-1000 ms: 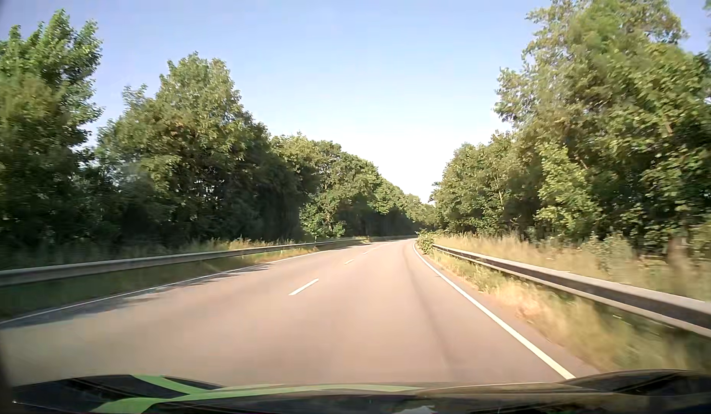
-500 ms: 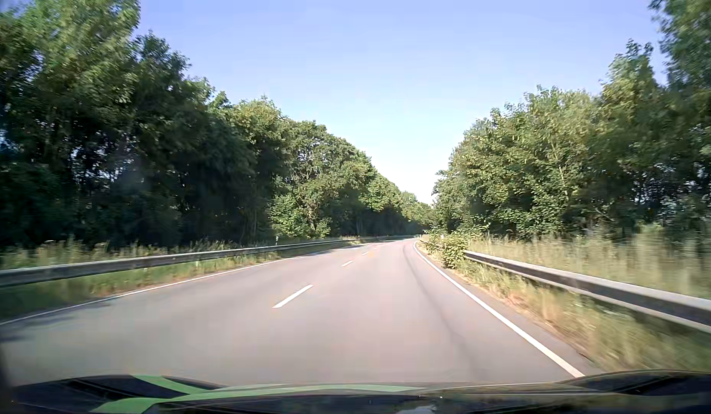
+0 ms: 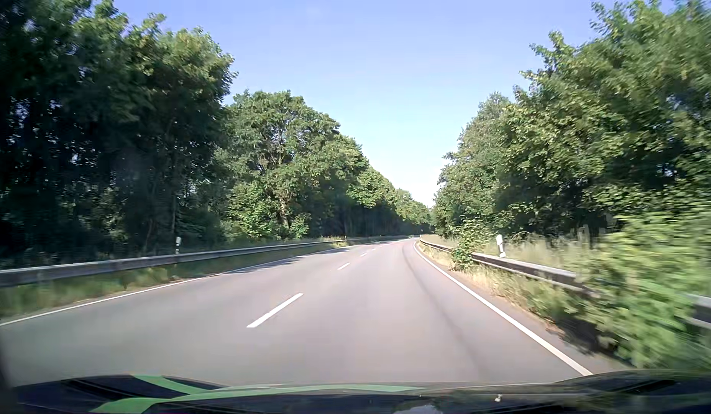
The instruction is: Follow the waypoints while adhering to traffic rules and regulations
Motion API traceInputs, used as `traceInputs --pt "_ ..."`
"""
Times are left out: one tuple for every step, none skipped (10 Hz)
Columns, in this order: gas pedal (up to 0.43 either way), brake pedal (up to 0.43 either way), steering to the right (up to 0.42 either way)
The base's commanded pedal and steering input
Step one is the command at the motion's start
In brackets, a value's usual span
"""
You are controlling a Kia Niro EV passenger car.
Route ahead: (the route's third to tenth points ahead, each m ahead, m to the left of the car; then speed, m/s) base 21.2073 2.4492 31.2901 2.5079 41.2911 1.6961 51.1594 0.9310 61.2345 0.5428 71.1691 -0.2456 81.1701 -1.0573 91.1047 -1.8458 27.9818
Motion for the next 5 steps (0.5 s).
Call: traceInputs --pt "0.26 0.0 0.006" --pt "0.248 0.0 0.006" --pt "0.24 0.0 0.006" --pt "0.228 0.0 0.006" --pt "0.22 0.0 0.006"
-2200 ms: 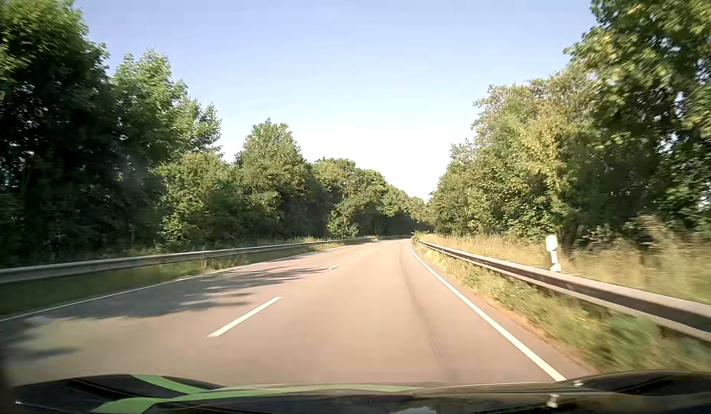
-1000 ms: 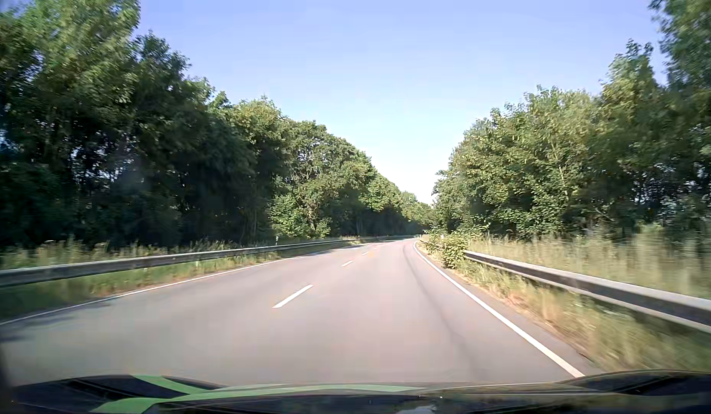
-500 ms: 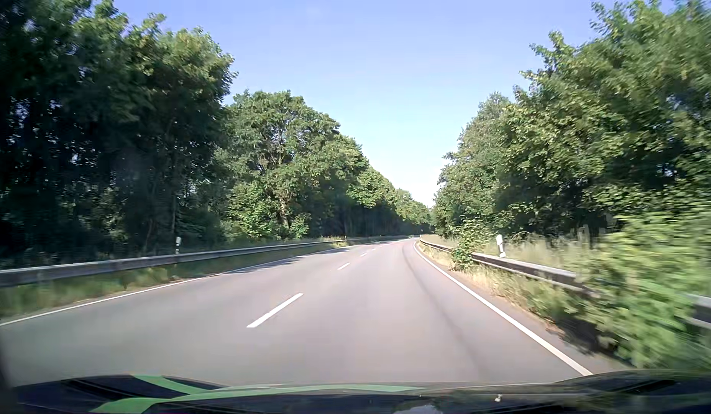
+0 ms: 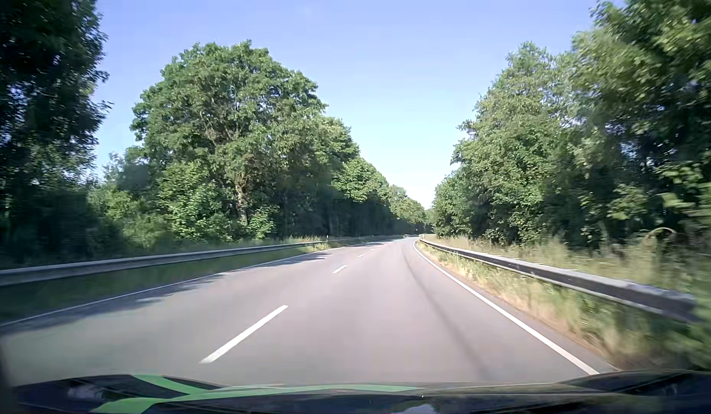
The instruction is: Follow the waypoints while adhering to traffic rules and regulations
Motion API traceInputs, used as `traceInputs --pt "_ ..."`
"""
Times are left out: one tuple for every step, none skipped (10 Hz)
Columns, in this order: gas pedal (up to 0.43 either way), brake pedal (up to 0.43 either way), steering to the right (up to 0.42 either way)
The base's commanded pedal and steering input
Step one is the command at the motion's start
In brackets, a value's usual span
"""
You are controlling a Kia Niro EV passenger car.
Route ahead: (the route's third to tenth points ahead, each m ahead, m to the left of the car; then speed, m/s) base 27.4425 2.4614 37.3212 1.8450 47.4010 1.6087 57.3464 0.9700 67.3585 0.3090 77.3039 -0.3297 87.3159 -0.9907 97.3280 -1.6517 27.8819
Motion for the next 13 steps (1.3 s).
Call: traceInputs --pt "0.22 0.0 0.006" --pt "0.22 0.0 0.006" --pt "0.22 0.0 0.006" --pt "0.228 0.0 0.006" --pt "0.248 0.0 0.006" --pt "0.26 0.0 0.006" --pt "0.28 0.0 0.006" --pt "0.28 0.0 0.006" --pt "0.28 0.0 0.006" --pt "0.28 0.0 0.006" --pt "0.26 0.0 0.006" --pt "0.24 0.0 0.006" --pt "0.22 0.0 0.006"
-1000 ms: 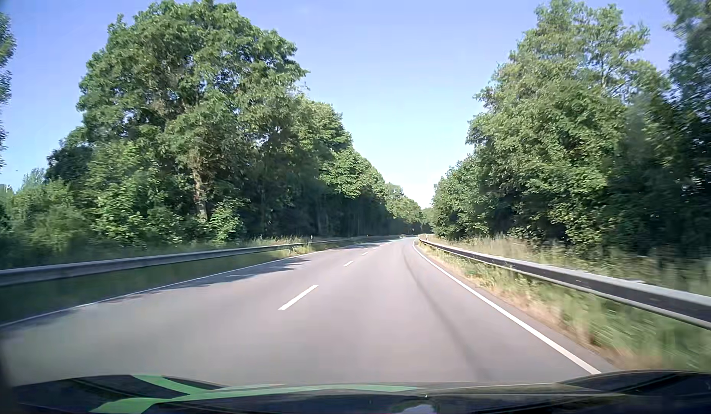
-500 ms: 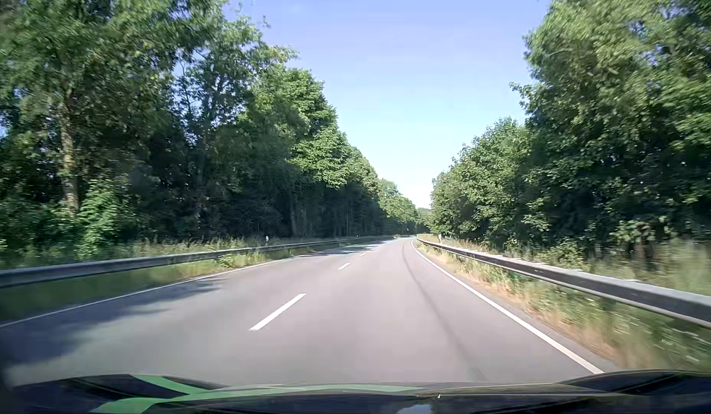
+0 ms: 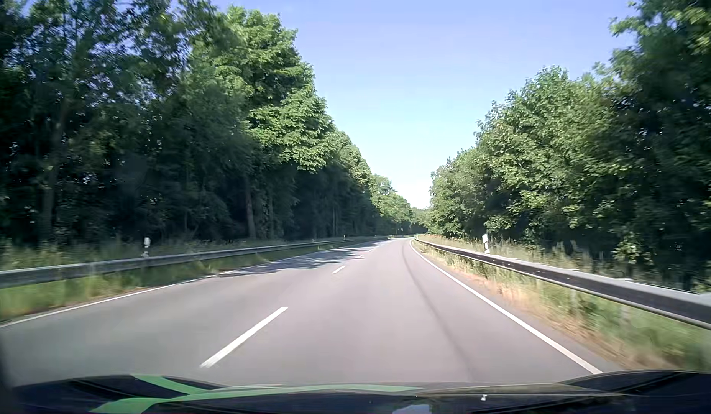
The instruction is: Follow the waypoints while adhering to traffic rules and regulations
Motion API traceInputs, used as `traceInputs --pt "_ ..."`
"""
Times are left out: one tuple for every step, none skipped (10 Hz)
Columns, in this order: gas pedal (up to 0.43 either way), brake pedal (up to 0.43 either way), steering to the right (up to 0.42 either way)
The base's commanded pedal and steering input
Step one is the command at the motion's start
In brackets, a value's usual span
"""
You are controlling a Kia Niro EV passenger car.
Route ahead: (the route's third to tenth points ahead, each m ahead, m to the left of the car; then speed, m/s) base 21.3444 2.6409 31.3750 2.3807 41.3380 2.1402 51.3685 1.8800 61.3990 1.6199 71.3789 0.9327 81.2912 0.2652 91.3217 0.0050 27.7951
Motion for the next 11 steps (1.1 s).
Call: traceInputs --pt "0.22 0.0 0.006" --pt "0.22 0.0 0.006" --pt "0.228 0.0 0.006" --pt "0.248 0.0 0.006" --pt "0.26 0.0 0.006" --pt "0.268 0.0 0.006" --pt "0.268 0.0 0.006" --pt "0.268 0.0 0.005" --pt "0.26 0.0 0.005" --pt "0.248 0.0 0.005" --pt "0.228 0.0 0.004"
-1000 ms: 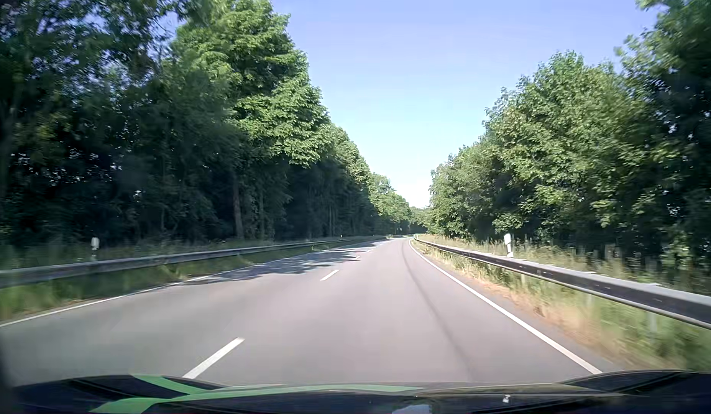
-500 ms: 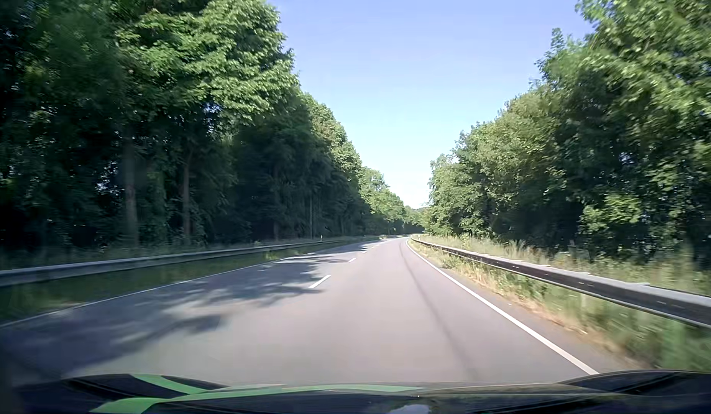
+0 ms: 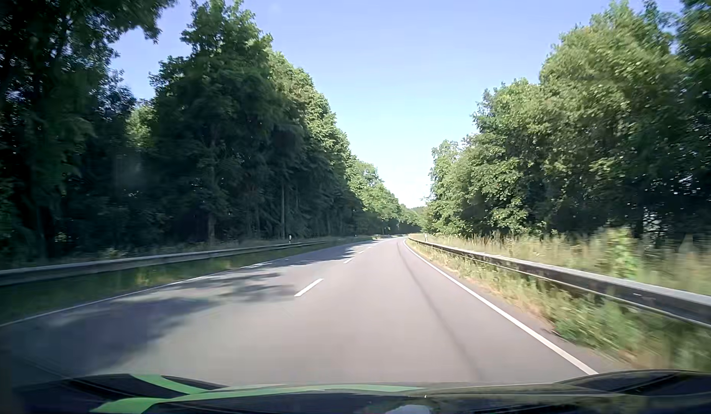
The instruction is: Follow the waypoints while adhering to traffic rules and regulations
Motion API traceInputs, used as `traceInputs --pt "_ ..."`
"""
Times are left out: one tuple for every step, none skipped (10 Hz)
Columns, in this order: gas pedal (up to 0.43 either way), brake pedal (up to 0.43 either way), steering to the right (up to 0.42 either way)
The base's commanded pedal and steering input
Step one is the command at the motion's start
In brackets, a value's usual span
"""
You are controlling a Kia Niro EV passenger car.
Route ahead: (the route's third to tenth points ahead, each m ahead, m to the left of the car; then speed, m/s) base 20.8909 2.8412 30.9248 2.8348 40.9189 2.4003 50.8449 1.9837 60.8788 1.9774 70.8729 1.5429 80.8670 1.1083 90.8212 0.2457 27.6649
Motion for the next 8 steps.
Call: traceInputs --pt "0.22 0.0 0.004" --pt "0.209 0.0 0.004" --pt "0.209 0.0 0.004" --pt "0.22 0.0 0.004" --pt "0.22 0.0 0.004" --pt "0.22 0.0 0.004" --pt "0.22 0.0 0.002" --pt "0.22 0.0 0.002"
